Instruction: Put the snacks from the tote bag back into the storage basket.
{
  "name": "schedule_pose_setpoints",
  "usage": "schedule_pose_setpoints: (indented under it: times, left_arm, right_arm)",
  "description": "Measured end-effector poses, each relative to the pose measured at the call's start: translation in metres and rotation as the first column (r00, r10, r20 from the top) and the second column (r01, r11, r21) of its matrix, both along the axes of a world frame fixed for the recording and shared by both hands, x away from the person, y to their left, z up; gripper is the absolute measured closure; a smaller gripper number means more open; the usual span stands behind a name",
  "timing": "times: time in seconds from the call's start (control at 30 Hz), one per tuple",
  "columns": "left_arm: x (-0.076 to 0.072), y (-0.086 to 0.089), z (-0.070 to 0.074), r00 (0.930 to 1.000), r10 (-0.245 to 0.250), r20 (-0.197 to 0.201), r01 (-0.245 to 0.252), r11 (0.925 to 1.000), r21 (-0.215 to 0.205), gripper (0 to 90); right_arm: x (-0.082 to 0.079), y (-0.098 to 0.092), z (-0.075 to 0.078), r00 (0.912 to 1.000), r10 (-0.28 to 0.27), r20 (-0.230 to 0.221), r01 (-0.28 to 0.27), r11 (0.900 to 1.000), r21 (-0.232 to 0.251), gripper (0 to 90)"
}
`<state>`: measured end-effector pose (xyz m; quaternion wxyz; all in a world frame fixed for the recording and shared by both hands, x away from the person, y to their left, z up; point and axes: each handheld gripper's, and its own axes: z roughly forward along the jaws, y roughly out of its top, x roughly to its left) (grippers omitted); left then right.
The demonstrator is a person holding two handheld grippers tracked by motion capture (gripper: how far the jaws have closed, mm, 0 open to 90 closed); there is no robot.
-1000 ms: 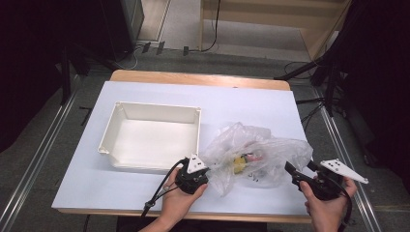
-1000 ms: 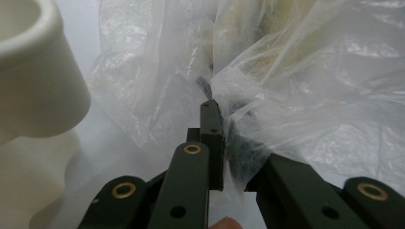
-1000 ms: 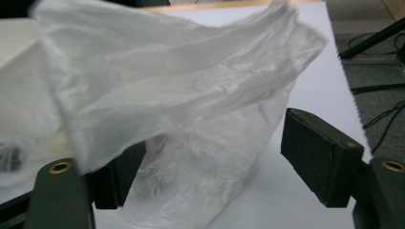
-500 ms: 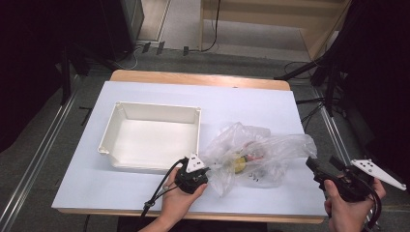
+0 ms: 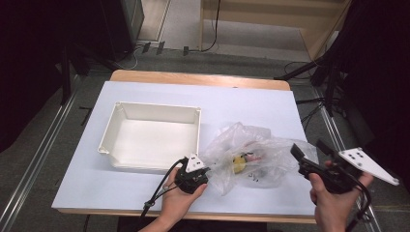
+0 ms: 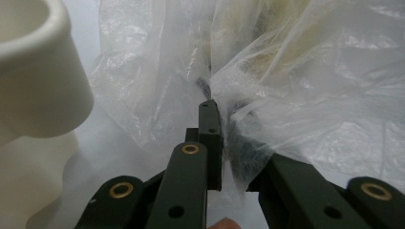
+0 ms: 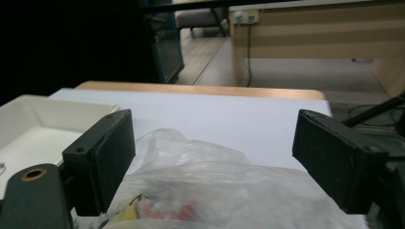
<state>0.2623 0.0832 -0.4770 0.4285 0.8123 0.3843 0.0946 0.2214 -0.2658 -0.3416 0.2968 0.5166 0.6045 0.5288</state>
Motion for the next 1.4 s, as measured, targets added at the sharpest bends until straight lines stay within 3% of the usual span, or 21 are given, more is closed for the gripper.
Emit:
schedule_pose_setpoints:
  times: [0.07, 0.2, 0.33, 0.43, 0.5, 0.63, 0.87, 1.07, 1.17, 1.3, 1.4]
  left_arm:
    - [0.0, 0.0, 0.0, 1.0, -0.001, -0.001, 0.001, 1.0, -0.001, 84.1]
    - [0.0, 0.001, 0.0, 1.0, -0.005, -0.001, 0.005, 1.0, -0.003, 83.9]
    - [0.0, 0.001, 0.0, 1.0, -0.006, -0.002, 0.006, 1.0, -0.004, 83.7]
    - [0.0, 0.001, 0.0, 1.0, -0.006, -0.002, 0.006, 1.0, -0.004, 83.5]
    - [0.0, 0.001, 0.0, 1.0, -0.008, -0.003, 0.008, 1.0, -0.001, 83.5]
    - [0.0, 0.001, 0.0, 1.0, -0.008, -0.005, 0.008, 1.0, -0.002, 83.5]
    - [0.0, 0.001, 0.0, 0.9999, -0.011, -0.005, 0.011, 0.9999, -0.001, 83.4]
    - [0.0, 0.001, 0.0, 0.9998, -0.016, -0.008, 0.016, 0.9998, -0.014, 83.2]
    - [0.0, 0.0, 0.0, 0.9998, -0.02, -0.003, 0.02, 0.9997, -0.012, 83.1]
    - [0.0, 0.001, 0.0, 0.9998, -0.021, -0.001, 0.021, 0.9997, -0.011, 83.3]
    - [0.0, 0.001, 0.0, 0.9998, -0.02, 0.002, 0.02, 0.9997, -0.013, 83.3]
  right_arm:
    - [0.011, 0.014, -0.006, 0.9988, 0.046, -0.015, -0.046, 0.998, -0.032, 15.4]
    - [0.036, 0.038, -0.034, 0.9861, 0.126, -0.109, -0.136, 0.986, -0.095, 15.3]
    - [0.054, 0.049, -0.067, 0.9717, 0.123, -0.202, -0.153, 0.978, -0.142, 15.2]
    - [0.063, 0.05, -0.083, 0.9595, 0.132, -0.249, -0.173, 0.974, -0.15, 17.4]
    - [0.065, 0.049, -0.089, 0.9578, 0.133, -0.255, -0.173, 0.974, -0.143, 29.5]
    - [0.064, 0.044, -0.092, 0.9507, 0.188, -0.247, -0.219, 0.97, -0.107, 53.5]
    - [0.061, 0.041, -0.09, 0.9509, 0.2, -0.236, -0.234, 0.964, -0.127, 88.7]
    - [0.065, 0.047, -0.079, 0.9551, 0.218, -0.201, -0.251, 0.955, -0.16, 90.0]
    - [0.075, 0.053, -0.077, 0.9564, 0.232, -0.178, -0.262, 0.95, -0.172, 90.0]
    - [0.096, 0.059, -0.085, 0.9493, 0.259, -0.179, -0.287, 0.946, -0.154, 90.0]
    - [0.114, 0.061, -0.093, 0.946, 0.261, -0.193, -0.285, 0.952, -0.113, 90.0]
